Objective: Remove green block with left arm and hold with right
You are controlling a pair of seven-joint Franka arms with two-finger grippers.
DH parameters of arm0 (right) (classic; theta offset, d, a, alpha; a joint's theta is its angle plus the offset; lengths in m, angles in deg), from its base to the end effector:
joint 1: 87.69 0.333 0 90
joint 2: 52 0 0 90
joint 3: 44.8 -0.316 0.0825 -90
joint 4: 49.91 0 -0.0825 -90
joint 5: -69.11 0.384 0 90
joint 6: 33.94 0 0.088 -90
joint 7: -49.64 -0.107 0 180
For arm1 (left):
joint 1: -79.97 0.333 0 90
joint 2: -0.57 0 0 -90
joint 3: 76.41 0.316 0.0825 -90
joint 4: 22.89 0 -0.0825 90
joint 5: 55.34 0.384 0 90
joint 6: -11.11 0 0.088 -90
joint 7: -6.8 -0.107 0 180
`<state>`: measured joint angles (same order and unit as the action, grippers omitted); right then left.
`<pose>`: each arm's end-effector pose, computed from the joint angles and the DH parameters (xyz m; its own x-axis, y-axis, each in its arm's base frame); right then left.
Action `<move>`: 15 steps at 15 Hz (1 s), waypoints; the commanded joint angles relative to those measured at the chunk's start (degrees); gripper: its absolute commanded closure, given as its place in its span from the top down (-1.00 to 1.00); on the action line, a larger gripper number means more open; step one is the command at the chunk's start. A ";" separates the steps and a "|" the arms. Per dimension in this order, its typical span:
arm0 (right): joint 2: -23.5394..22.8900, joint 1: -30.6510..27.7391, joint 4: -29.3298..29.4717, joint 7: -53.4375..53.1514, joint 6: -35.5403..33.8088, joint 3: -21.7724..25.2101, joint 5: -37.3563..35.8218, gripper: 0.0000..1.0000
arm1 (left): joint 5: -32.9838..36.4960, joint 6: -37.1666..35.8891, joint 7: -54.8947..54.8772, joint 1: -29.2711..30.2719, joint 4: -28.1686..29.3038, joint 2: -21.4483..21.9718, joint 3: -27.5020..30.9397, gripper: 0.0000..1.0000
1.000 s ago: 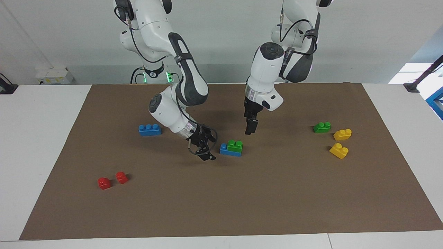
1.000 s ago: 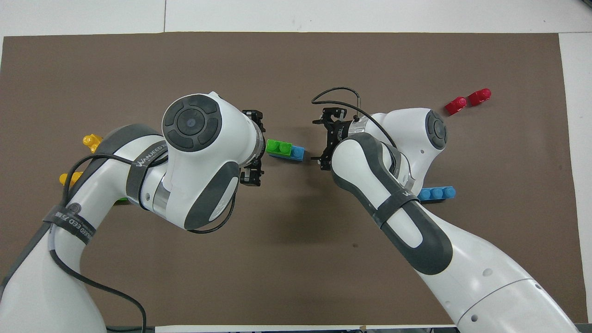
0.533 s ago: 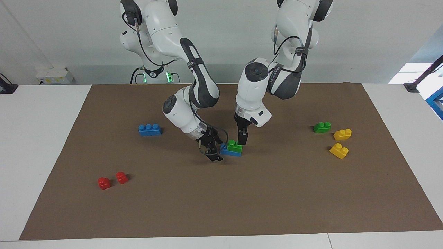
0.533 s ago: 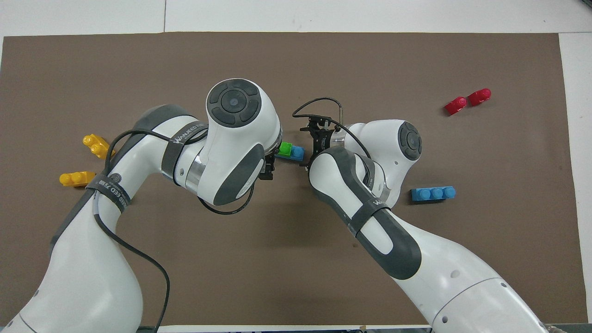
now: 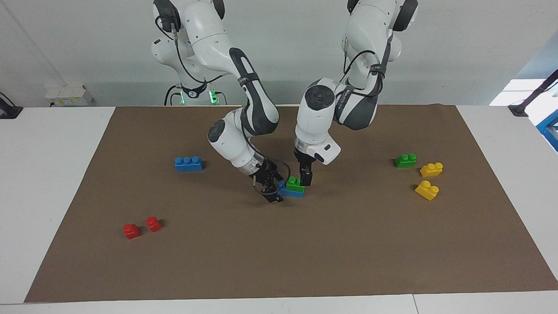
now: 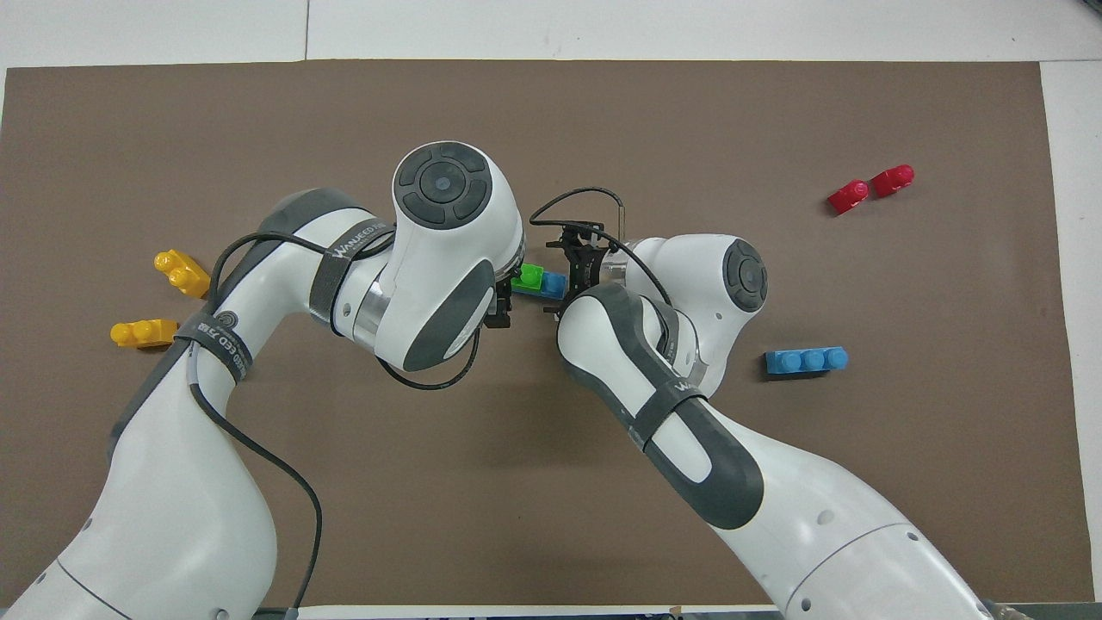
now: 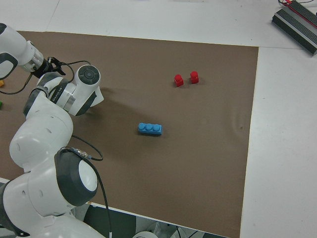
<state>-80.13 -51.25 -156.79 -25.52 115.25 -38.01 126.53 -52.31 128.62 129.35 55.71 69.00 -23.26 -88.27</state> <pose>0.5765 0.3147 0.2736 0.0307 -0.8374 -0.5458 -0.9864 0.0629 -0.1520 0.5574 -0.3822 0.3972 0.0672 0.9964 -0.0515 0.9977 -0.0665 0.0151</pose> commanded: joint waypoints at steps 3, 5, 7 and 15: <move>-0.87 1.87 0.79 0.27 1.28 0.33 0.59 -0.17 | 1.62 2.98 1.82 -0.88 1.89 -1.48 0.61 1.00; -0.87 1.88 0.79 1.15 1.72 0.33 0.41 -0.66 | 1.63 2.89 1.82 -1.06 2.33 -1.48 0.61 1.00; -0.87 1.71 0.79 1.33 1.72 0.33 0.32 -1.00 | 1.72 4.29 3.56 -1.15 3.55 -1.30 0.61 1.00; -0.87 1.44 0.53 1.24 1.72 0.33 0.32 -1.00 | 1.98 6.14 6.29 -1.15 5.32 -1.13 0.61 0.86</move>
<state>-80.31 -49.63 -156.72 -25.42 116.00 -37.66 126.52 -51.80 133.17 133.24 55.40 72.85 -25.30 -88.36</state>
